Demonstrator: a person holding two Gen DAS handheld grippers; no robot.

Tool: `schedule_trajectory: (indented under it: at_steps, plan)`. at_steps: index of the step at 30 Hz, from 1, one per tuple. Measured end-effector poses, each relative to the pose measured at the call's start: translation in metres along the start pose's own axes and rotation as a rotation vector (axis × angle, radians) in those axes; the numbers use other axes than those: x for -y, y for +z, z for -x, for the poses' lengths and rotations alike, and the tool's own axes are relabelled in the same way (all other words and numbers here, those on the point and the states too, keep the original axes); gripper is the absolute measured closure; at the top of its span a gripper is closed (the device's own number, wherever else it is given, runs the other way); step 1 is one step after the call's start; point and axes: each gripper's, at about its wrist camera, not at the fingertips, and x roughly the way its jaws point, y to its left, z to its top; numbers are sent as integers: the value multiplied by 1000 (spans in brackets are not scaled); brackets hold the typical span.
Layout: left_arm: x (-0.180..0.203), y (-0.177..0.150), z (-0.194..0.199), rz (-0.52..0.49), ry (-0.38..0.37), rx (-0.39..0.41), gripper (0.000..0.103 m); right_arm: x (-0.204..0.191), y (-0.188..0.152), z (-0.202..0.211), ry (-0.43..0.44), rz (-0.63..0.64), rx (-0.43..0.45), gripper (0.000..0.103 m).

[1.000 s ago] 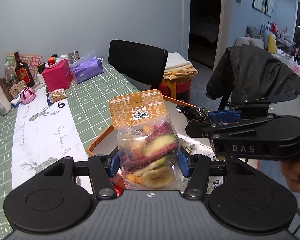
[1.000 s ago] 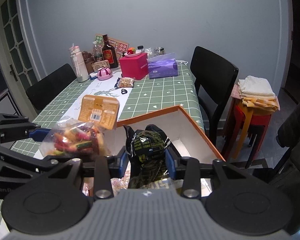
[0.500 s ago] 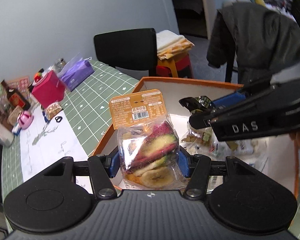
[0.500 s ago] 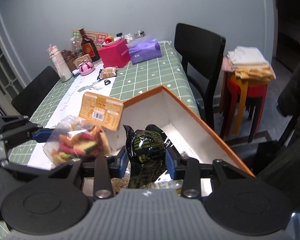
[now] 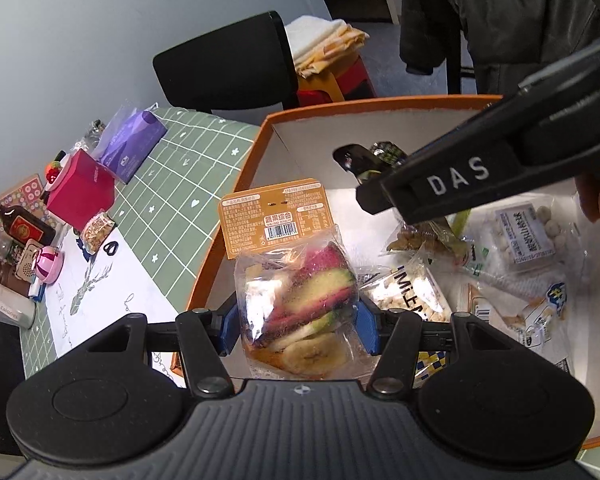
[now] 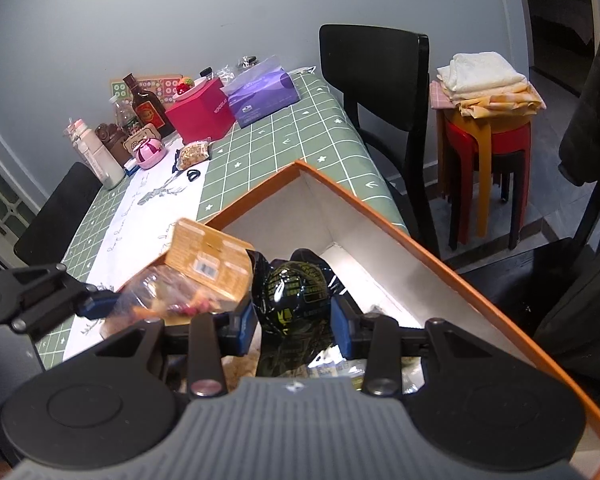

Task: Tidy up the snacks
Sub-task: 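Lower and release the dried-fruit bag with the left tool while the right tool releases the black snack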

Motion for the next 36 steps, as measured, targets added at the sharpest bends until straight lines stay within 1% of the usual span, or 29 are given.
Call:
schedule_trajectory:
  at_steps: [4, 6, 10, 13, 16, 18, 20, 22, 28, 33, 36]
  plan:
    - [0, 1, -10, -23, -3, -34, 38, 6, 3, -10, 7, -53, 0, 65]
    - [-2, 3, -13, -20, -9, -36, 38, 9, 4, -17, 15, -76, -11, 65]
    - [-7, 5, -17, -22, -30, -50, 38, 12, 2, -30, 0, -95, -31, 65]
    - [-8, 6, -22, -44, -30, -57, 38, 17, 1, -38, 1, -131, -37, 65]
    - [-8, 7, -24, -41, -37, -63, 37, 15, 0, -44, -6, -138, -41, 65]
    - [-5, 7, -27, -68, -25, -77, 31, 15, -1, -48, 8, -150, -50, 65]
    - [1, 5, -33, -113, -5, -103, 22, 14, -2, -49, 12, -153, -53, 64]
    - [5, 1, -35, -134, 3, -100, 19, 12, -2, -50, 12, -148, -50, 63]
    - [-6, -1, -31, -61, -22, -82, 19, 14, -1, -46, 26, -160, -26, 63]
    - [-18, 3, -18, 19, -27, -25, 19, 14, -2, -41, 31, -166, -14, 63]
    - [-26, 5, -7, 66, -56, 6, 18, 14, -2, -37, 39, -169, -4, 63]
